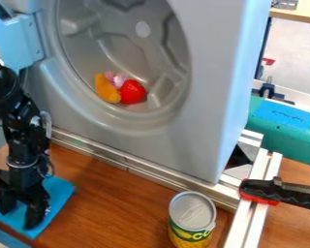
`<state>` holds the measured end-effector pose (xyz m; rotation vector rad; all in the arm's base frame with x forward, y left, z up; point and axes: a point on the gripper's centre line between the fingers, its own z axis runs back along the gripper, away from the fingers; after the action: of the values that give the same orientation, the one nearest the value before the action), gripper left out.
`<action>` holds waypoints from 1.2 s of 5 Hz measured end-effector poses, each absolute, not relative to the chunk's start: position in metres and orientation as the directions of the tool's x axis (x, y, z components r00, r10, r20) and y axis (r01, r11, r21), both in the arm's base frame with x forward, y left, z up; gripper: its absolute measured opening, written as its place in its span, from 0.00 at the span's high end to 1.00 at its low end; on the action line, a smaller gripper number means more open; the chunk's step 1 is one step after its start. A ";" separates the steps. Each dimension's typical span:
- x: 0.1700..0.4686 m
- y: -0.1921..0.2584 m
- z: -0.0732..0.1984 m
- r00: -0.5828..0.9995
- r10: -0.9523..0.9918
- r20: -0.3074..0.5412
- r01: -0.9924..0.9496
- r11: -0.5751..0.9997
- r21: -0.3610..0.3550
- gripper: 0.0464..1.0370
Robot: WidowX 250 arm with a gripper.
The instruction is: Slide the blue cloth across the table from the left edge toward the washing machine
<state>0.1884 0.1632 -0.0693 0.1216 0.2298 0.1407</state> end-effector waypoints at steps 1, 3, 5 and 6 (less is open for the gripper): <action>0.197 0.169 -0.069 0.964 0.185 -0.191 -0.156 0.975 0.157 0.04; 0.240 0.161 -0.059 0.978 0.181 -0.105 -0.166 0.977 0.135 0.04; 0.280 0.167 -0.039 0.981 0.191 -0.033 -0.186 0.977 0.107 0.04; 0.280 0.165 -0.039 0.979 0.199 -0.036 -0.195 0.976 0.095 0.04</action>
<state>0.2797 0.1650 -0.0394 0.0915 0.0455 0.1989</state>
